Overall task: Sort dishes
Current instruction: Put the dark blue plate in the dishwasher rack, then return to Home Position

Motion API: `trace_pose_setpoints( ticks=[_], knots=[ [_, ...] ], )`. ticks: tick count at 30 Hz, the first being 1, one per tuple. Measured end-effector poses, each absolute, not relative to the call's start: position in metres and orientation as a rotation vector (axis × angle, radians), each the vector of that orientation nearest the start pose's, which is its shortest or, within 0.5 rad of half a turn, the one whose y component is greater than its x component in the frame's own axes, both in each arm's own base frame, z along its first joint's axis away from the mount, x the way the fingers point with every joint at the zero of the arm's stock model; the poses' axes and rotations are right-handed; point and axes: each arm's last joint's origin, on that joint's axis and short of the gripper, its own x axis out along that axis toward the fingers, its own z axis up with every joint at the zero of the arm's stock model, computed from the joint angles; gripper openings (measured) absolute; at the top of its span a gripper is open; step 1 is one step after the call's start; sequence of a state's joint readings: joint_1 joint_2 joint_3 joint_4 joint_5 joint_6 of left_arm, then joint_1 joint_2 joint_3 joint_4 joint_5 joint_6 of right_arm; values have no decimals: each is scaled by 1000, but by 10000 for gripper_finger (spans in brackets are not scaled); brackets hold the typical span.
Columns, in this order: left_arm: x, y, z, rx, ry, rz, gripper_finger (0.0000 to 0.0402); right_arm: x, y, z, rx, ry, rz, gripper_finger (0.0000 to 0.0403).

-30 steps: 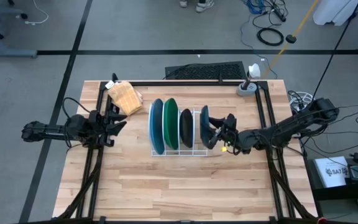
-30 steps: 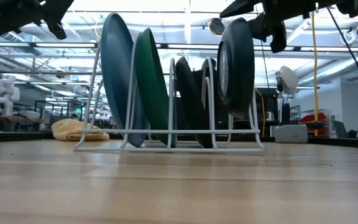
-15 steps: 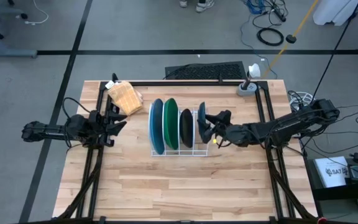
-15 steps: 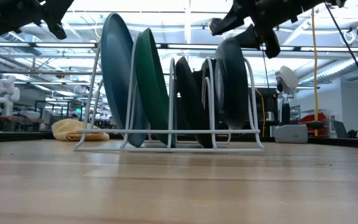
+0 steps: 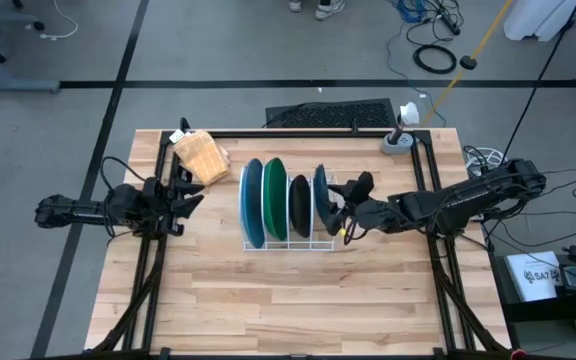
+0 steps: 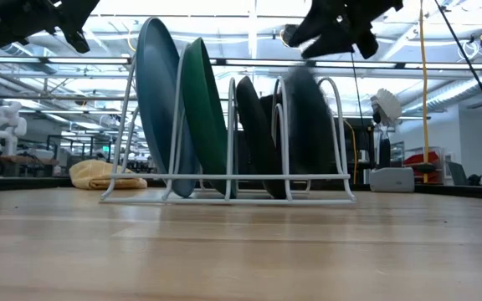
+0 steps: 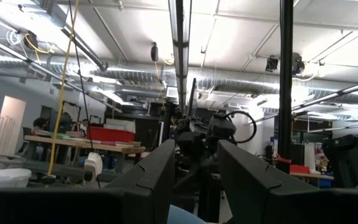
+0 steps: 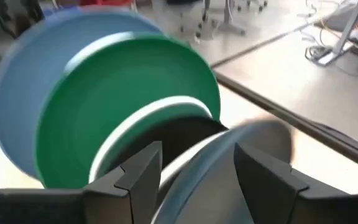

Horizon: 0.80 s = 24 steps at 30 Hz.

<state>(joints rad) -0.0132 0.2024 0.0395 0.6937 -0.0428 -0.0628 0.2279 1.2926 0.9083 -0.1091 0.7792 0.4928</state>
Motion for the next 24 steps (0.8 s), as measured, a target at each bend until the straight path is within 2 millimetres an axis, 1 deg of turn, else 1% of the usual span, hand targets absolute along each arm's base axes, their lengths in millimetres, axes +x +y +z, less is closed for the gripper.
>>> trace_pose_setpoints(
  ticks=[5, 15, 20, 24],
  knots=[
    [96, 0, 225, -76, -531, 12, 132, 270, 43, 277, 222, 369, -613, 194],
    [96, 0, 225, -76, -531, 12, 132, 272, 45, 280, 242, 347, -579, 194],
    [96, 0, 225, -76, -531, 12, 132, 277, 60, 291, 246, 278, -389, 194],
    [96, 0, 225, -76, -529, 12, 132, 276, 77, 299, 190, 231, -265, 194]
  ],
)
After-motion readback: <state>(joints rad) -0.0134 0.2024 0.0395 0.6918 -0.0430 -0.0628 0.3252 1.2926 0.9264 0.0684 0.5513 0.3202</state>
